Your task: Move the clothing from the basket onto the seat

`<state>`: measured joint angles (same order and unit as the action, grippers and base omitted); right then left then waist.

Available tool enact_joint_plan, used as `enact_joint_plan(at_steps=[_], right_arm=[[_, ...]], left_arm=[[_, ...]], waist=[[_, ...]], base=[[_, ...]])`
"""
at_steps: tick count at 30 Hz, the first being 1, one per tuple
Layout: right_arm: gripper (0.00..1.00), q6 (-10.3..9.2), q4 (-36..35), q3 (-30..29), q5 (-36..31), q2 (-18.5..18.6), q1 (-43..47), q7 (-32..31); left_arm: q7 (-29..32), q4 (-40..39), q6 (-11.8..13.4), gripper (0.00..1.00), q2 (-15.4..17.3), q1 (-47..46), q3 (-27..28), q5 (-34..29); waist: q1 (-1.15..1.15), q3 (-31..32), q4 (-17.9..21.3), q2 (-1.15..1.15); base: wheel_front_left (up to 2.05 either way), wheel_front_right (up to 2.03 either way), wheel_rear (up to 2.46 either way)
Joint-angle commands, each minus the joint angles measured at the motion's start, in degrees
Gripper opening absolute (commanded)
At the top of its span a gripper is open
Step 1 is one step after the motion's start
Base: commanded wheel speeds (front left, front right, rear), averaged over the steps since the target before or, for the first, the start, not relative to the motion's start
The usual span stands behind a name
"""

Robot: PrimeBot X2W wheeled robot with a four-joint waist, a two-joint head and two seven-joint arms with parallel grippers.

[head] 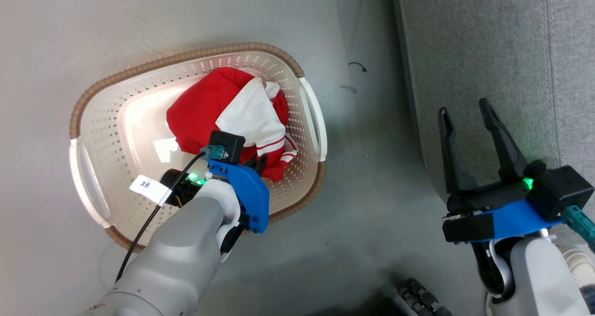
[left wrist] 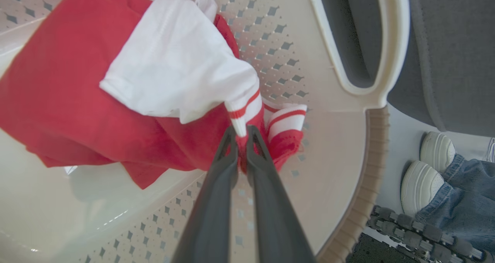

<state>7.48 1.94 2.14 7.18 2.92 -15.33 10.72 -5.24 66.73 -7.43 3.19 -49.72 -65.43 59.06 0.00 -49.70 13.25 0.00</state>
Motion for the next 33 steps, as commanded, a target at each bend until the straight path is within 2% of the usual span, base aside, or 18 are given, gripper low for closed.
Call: enact_joint_plan(at_steps=[1,10,21,33], right_arm=[[1.00,0.02,0.2,0.2,0.0,0.0,-0.7,0.1],[1.00,0.03,2.0,0.5,-0.5,0.0,-1.1,-0.2],[1.00,0.03,4.3,0.0,-2.1,0.0,0.4,-1.5],[1.00,0.03,6.6,-0.1,-2.2,0.0,4.2,-3.3]], left_arm=[[-0.4,-0.1,-0.1,0.00,0.0,-0.4,-0.2,0.5],[-2.6,-1.9,-0.1,0.00,-0.1,1.4,-1.1,3.2],[-6.3,-8.4,-0.1,0.00,0.0,4.8,-3.3,7.0],[-9.6,-13.7,-0.1,0.00,0.9,8.3,-5.5,8.1]], waist=[[0.00,0.6,-0.2,0.00],[0.00,6.6,-2.4,0.00],[0.00,18.1,-7.5,0.00],[0.00,30.2,-11.0,0.00]], base=[[0.00,0.00,0.00],[0.00,0.00,0.00],[0.00,0.00,0.00],[0.00,0.00,0.00]])
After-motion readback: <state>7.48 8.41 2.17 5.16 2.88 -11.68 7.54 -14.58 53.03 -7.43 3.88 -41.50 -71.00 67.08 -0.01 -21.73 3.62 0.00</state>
